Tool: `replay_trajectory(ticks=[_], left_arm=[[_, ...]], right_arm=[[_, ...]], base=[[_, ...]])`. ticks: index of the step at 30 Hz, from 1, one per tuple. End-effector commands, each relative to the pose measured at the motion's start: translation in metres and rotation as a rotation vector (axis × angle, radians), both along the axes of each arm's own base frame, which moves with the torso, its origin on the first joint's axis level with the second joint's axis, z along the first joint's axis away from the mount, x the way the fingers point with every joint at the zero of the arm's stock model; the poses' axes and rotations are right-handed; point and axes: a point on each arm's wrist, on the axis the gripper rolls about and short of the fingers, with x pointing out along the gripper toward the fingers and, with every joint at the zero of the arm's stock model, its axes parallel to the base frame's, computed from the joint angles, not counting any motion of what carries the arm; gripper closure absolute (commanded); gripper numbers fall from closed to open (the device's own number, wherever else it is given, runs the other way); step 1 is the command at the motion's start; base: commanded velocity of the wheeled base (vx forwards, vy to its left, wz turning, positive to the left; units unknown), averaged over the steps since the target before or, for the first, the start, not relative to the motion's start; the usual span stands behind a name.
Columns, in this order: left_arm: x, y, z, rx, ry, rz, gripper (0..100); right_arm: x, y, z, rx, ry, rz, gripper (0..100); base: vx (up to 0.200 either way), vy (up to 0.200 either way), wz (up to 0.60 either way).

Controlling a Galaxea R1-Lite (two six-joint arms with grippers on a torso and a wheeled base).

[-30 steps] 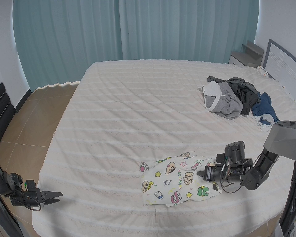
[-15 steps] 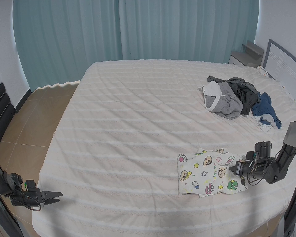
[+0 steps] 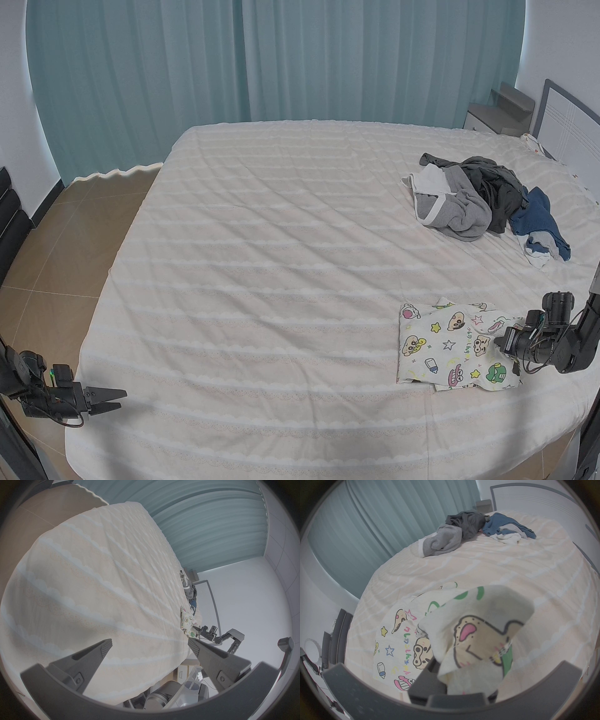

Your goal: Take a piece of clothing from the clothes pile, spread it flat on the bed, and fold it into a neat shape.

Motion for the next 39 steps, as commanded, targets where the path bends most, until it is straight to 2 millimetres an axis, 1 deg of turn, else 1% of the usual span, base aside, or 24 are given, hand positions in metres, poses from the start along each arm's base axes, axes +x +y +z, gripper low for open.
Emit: replay_trajectory(ticks=[1, 6, 7, 11, 14, 17, 18, 19, 20, 21, 22, 23, 25, 26, 27, 29, 33, 36, 39], left_arm=[[0.0, 0.0, 0.0, 0.0, -0.002, 0.0, 0], [0.0, 0.0, 0.0, 0.0, -0.002, 0.0, 0], [0.0, 0.0, 0.0, 0.0, -0.002, 0.002, 0], [0.0, 0.0, 0.0, 0.0, -0.002, 0.002, 0], [0.0, 0.0, 0.0, 0.0, 0.0, 0.002, 0], [0.0, 0.001, -0.001, -0.002, -0.001, 0.001, 0], [0.0, 0.001, -0.001, -0.002, -0.001, 0.001, 0], [-0.001, 0.001, -0.001, -0.003, -0.002, 0.004, 0], [-0.001, 0.001, -0.001, -0.002, -0.003, 0.005, 0], [-0.002, 0.002, -0.001, -0.005, -0.007, 0.011, 0], [-0.002, 0.002, -0.001, -0.005, -0.007, 0.011, 0], [-0.002, 0.004, -0.001, -0.005, -0.011, 0.017, 0], [-0.004, 0.002, -0.001, -0.021, -0.016, 0.018, 0], [-0.004, 0.002, -0.001, -0.021, -0.016, 0.018, 0], [-0.007, 0.0, -0.001, -0.025, -0.039, 0.012, 0], [-0.008, 0.0, -0.001, -0.016, -0.071, 0.01, 0], [-0.016, -0.005, 0.001, -0.016, -0.215, 0.01, 0], [-0.022, -0.008, 0.008, 0.01, -0.336, -0.001, 0], [-0.029, -0.013, 0.023, 0.066, -0.457, -0.012, 0]], right_arm=[[-0.004, -0.005, -0.004, 0.001, 0.02, -0.026, 100], [-0.01, -0.007, -0.007, 0.002, 0.041, -0.041, 100], [-0.011, -0.007, -0.007, 0.004, 0.044, -0.04, 0], [-0.017, -0.001, 0.0, 0.005, 0.011, -0.028, 0], [-0.024, 0.008, 0.004, -0.004, -0.018, -0.004, 0], [-0.036, 0.019, 0.012, -0.021, -0.045, 0.021, 0], [-0.036, 0.019, 0.012, -0.021, -0.045, 0.021, 0], [-0.04, 0.019, 0.016, -0.046, -0.051, -0.006, 0], [-0.04, 0.019, 0.016, -0.051, -0.052, -0.014, 0], [-0.043, 0.017, 0.016, -0.083, -0.041, -0.059, 0], [-0.043, 0.017, 0.016, -0.083, -0.041, -0.059, 0], [-0.046, 0.011, 0.015, -0.109, -0.024, -0.117, 0], [-0.047, 0.001, 0.016, -0.123, -0.026, -0.178, 0], [-0.047, 0.001, 0.016, -0.123, -0.026, -0.178, 0], [-0.047, -0.008, 0.017, -0.129, -0.032, -0.219, 0], [-0.047, -0.015, 0.018, -0.13, -0.041, -0.248, 0], [-0.047, -0.029, 0.024, -0.141, -0.094, -0.301, 0], [-0.048, -0.035, 0.033, -0.159, -0.163, -0.33, 0], [-0.052, -0.038, 0.05, -0.175, -0.251, -0.353, 0]], base=[[0.0, 0.0, 0.0], [0.0, 0.0, 0.0], [0.0, 0.0, 0.0], [0.0, 0.0, 0.0], [0.0, 0.0, 0.0], [0.0, 0.0, 0.0], [0.0, 0.0, 0.0], [0.0, 0.0, 0.0], [0.0, 0.0, 0.0], [0.0, 0.0, 0.0], [0.0, 0.0, 0.0], [0.0, 0.0, 0.0], [0.0, 0.0, 0.0], [0.0, 0.0, 0.0], [0.0, 0.0, 0.0], [0.0, 0.0, 0.0], [0.0, 0.0, 0.0], [0.0, 0.0, 0.0], [0.0, 0.0, 0.0]])
